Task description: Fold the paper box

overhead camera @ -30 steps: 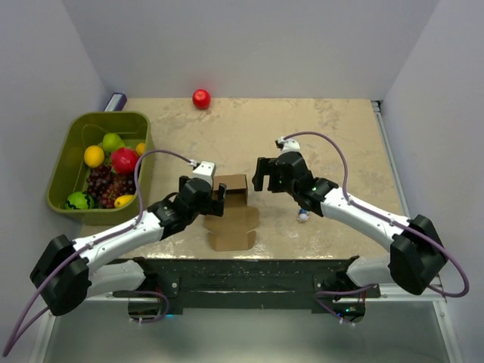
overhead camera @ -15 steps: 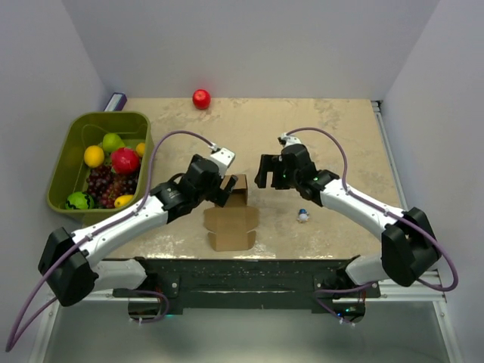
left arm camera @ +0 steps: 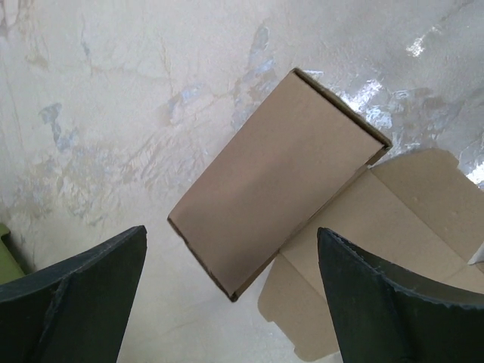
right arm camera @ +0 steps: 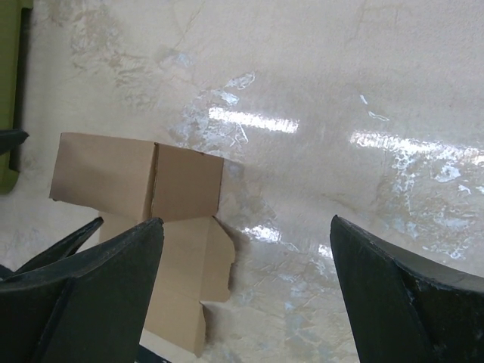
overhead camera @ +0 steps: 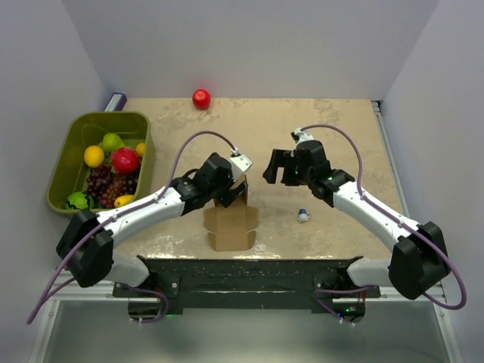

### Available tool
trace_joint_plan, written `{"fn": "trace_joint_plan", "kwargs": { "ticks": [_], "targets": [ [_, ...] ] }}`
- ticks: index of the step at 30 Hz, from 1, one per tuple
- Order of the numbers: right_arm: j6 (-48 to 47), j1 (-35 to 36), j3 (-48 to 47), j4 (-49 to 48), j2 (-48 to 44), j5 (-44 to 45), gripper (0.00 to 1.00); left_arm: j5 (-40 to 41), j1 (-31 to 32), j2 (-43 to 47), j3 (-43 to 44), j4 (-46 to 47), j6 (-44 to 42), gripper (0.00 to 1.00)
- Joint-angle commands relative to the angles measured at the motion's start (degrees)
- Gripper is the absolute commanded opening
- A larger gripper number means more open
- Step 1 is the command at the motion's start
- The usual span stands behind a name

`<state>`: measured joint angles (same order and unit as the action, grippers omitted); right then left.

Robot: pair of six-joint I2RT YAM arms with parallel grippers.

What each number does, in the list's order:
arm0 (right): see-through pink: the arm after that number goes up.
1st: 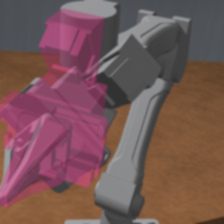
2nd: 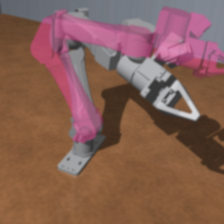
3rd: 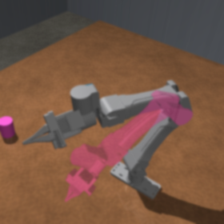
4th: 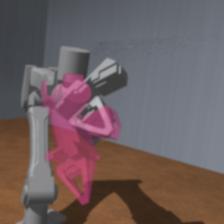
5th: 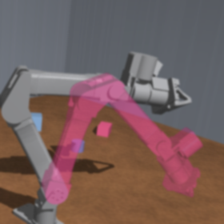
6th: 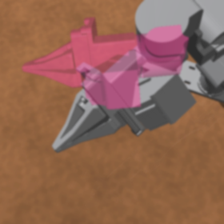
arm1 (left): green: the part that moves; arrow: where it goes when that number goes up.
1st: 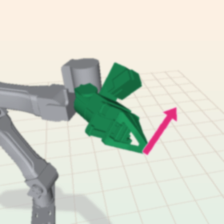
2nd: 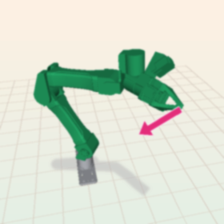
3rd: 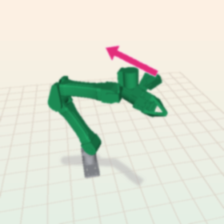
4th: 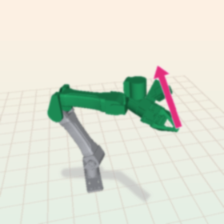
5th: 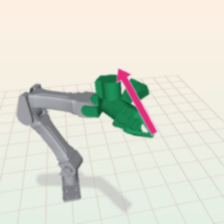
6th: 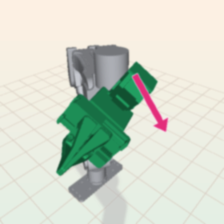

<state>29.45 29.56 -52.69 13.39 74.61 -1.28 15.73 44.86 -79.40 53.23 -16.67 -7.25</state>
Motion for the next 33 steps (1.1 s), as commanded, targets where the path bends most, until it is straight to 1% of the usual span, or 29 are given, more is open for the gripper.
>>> {"fn": "trace_joint_plan", "kwargs": {
  "ticks": [1, 6, 7, 9, 10, 12, 13, 15, 16, 17, 21, 23, 24, 30, 33],
  "targets": [
    [-1.1, -0.2, -0.9, 0.2, -1.6, -2.7, 0.94, -2.2, 1.0, -3.3, 4.1, 4.4, -3.7, 0.98],
    [-1.0, -0.2, -0.8, 1.3, -3.1, -2.5, 0.94, -1.0, 1.2, -8.2, 6.4, 6.2, -4.8, 0.92],
    [-1.1, -0.2, -0.8, 1.6, -3.2, -1.9, 0.94, -0.4, 1.1, -8.9, 6.6, 6.2, -4.9, 0.86],
    [-1.4, -0.2, -0.9, 2.5, -3.9, -1.3, 0.94, 1.5, 1.1, -10.5, 7.1, 6.0, -5.0, 0.8],
    [-1.7, -0.2, -1.0, 2.9, -4.1, -1.0, 0.94, 2.1, 1.1, -10.8, 6.9, 6.4, -4.9, 0.75],
    [-2.4, -0.2, -1.2, 3.9, -4.4, -0.9, 0.94, 3.5, 1.1, -11.4, 6.4, 6.8, -5.0, 0.71],
    [-2.6, -0.3, -1.3, 4.3, -4.6, -0.9, 0.94, 4.0, 1.1, -11.6, 6.4, 6.9, -4.8, 0.66],
    [-3.4, -0.2, -1.6, 5.4, -4.6, -0.2, 0.93, 5.9, 1.1, -12.2, 6.3, 7.0, -4.4, 0.59],
    [-3.7, -0.1, -1.8, 5.9, -4.6, 0.0, 0.93, 6.8, 1.1, -12.4, 6.3, 7.1, -4.4, 0.51],
    [-3.9, -0.2, -2.2, 6.6, -4.6, 0.1, 0.93, 8.3, 1.1, -12.9, 6.2, 7.1, -4.0, 0.47],
    [-4.8, -0.2, -3.3, 8.0, -4.4, -1.0, 0.93, 9.0, -0.4, -14.4, 6.2, 5.5, -1.2, 0.36],
    [-4.9, -0.2, -3.7, 9.1, -4.6, -1.3, 0.93, 8.6, -2.1, -15.3, 6.4, 4.8, 1.2, 0.34],
    [-5.0, -0.2, -3.9, 9.5, -4.6, -1.4, 0.93, 8.2, -2.8, -15.3, 6.4, 3.8, 2.1, 0.32],
    [-4.6, -0.2, -5.2, 11.5, -5.8, -2.8, 0.94, 3.0, -11.5, -16.2, 6.1, 2.2, 9.3, 0.28],
    [-4.1, -0.1, -5.9, 11.9, -5.1, -3.5, 0.94, 2.1, -13.0, -16.8, 6.2, 1.7, 11.0, 0.28]
  ]
}}
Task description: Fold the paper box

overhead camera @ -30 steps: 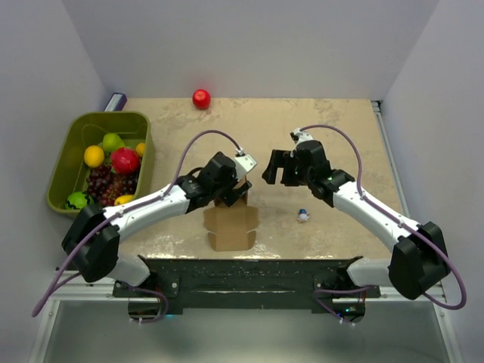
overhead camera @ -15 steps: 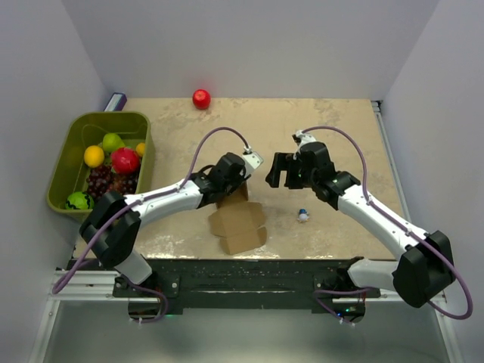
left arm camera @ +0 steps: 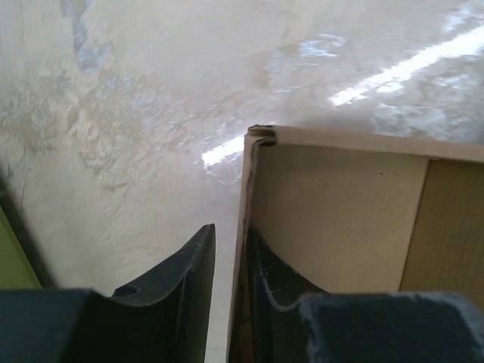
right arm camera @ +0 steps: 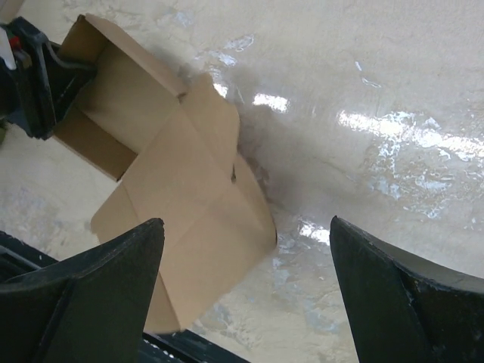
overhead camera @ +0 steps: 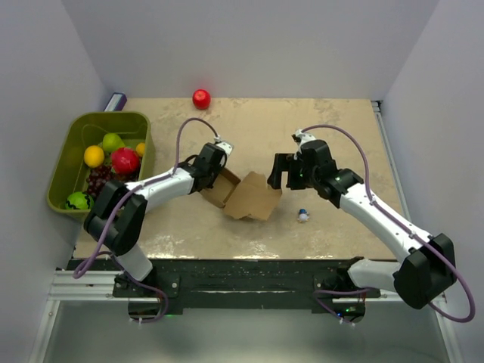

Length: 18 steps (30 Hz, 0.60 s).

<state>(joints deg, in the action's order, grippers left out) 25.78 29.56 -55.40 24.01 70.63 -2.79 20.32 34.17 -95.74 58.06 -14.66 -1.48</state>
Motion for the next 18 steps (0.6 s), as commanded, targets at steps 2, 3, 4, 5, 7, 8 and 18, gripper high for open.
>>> {"fn": "trace_joint_plan", "kwargs": {
  "ticks": [2, 3, 4, 5, 7, 8, 18],
  "targets": [
    [0.3, -0.2, -3.0, 1.0, -0.3, -3.3, 0.94, -3.4, -3.1, -0.9, 1.0, -0.4, 6.1, 0.28],
    [0.7, -0.2, -2.7, 0.9, 0.1, -3.8, 0.94, -3.9, -3.9, -1.1, 0.9, -0.6, 6.4, 0.28],
    [1.0, -0.1, -2.4, 0.6, 1.0, -4.3, 0.93, -4.2, -4.4, -1.4, 1.1, -0.8, 6.8, 0.28],
    [2.0, -0.2, -1.2, -0.7, 1.3, -5.5, 0.93, -4.9, -4.7, -1.5, 1.2, -0.9, 7.0, 0.28],
    [3.5, -0.2, 0.6, -3.2, 1.7, -8.1, 0.93, -5.5, -5.2, -1.4, 0.9, -0.7, 7.3, 0.28],
    [5.6, -0.2, 2.5, -6.6, 1.7, -9.1, 0.92, -5.6, -5.1, -1.4, 0.8, -0.6, 7.4, 0.28],
    [6.6, -0.2, 1.0, -11.5, 6.6, -12.6, 0.81, -8.7, -5.3, -0.3, 0.0, -1.0, 8.6, 0.31]
  ]
}}
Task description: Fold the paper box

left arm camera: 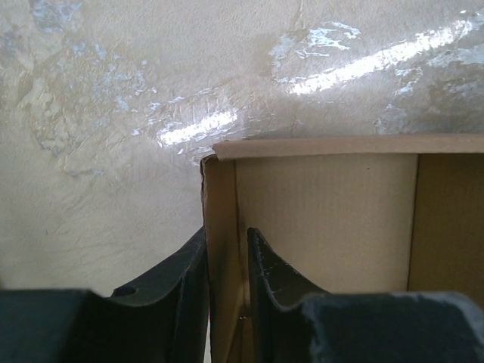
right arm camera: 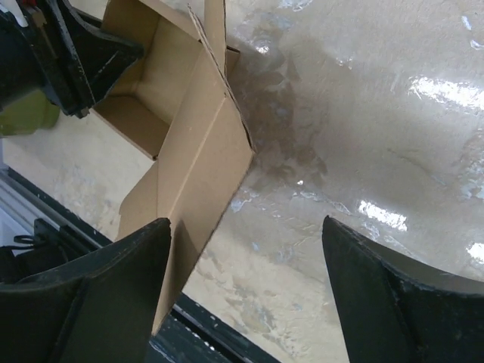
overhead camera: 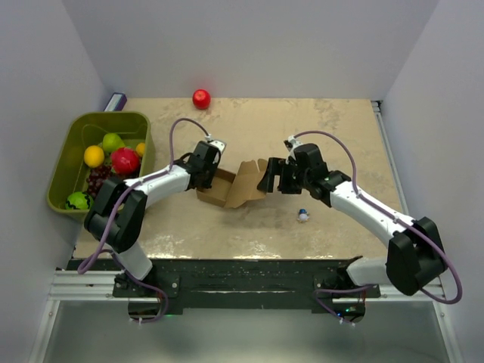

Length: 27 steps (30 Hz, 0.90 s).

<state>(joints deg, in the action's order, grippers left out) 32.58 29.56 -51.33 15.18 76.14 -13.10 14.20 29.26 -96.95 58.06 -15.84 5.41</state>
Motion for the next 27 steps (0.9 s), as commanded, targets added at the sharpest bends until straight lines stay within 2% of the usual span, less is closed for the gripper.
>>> {"fn": "trace_joint_plan", "kwargs": {
  "ticks": [1, 3, 5, 6, 7, 8, 9, 10, 11, 13, 16, 18, 22, 24, 27],
  "targets": [
    [-0.4, -0.2, -3.4, -2.7, 1.6, -3.9, 0.73, -2.8, -0.3, 1.2, -0.2, 0.3, 2.0, 0.32],
    [-0.8, -0.2, -4.2, -2.6, 2.5, -4.3, 0.68, -2.9, -0.4, 2.5, -0.4, 0.5, 2.3, 0.36],
    [-0.7, -0.2, -4.5, -3.5, 2.9, -5.5, 0.54, -3.6, -0.5, 3.4, -0.8, 0.8, 2.5, 0.39],
    [-0.6, -0.2, -4.5, -3.8, 3.0, -6.0, 0.48, -3.9, -0.5, 3.5, -0.7, 0.6, 2.5, 0.49],
    [-0.5, -0.2, -4.6, -4.4, 3.1, -6.8, 0.35, -4.3, -0.5, 4.0, -0.4, 0.5, 2.5, 0.55],
    [-0.8, -0.2, -5.4, -4.5, 3.4, -7.1, 0.29, -5.1, -0.4, 4.2, -0.3, 0.5, 2.5, 0.64],
    [-1.4, -0.1, -6.1, -4.2, 3.8, -7.2, 0.24, -5.4, -0.5, 4.7, -0.2, 0.7, 2.5, 0.82],
    [-2.2, -0.2, -8.0, -3.8, 4.6, -7.1, 0.15, -5.6, -0.5, 6.1, -0.2, 1.0, 2.2, 0.9],
    [-4.4, -0.2, -9.3, -1.5, 5.4, -6.4, 0.11, -5.6, -0.5, 7.2, -0.4, 1.1, 2.1, 0.99],
    [-7.0, -0.3, -13.7, 1.6, 7.3, -5.1, 0.01, -5.1, -0.6, 11.0, -1.3, 2.2, 1.1, 1.0],
    [-13.0, -0.3, -19.8, 7.3, 9.5, -4.6, 0.0, -3.8, -0.6, 18.0, -2.9, 4.8, -1.2, 1.0],
    [-17.1, -0.3, -22.4, 10.7, 11.3, -4.8, 0.0, -6.6, -0.9, 21.5, -4.1, 7.0, -3.1, 1.0],
    [-22.7, -0.3, -30.2, 17.5, 14.4, -5.8, 0.0, -17.5, -1.1, 29.6, -5.4, 8.9, -9.1, 1.0],
    [-26.0, -0.2, -31.9, 19.9, 15.4, -8.2, 0.0, -24.0, -1.3, 30.6, -5.2, 8.4, -10.5, 1.0],
    [-30.5, -0.3, -35.3, 23.7, 16.3, -11.9, 0.0, -27.2, -2.3, 31.1, -4.1, 6.7, -13.2, 1.0]
  ]
}}
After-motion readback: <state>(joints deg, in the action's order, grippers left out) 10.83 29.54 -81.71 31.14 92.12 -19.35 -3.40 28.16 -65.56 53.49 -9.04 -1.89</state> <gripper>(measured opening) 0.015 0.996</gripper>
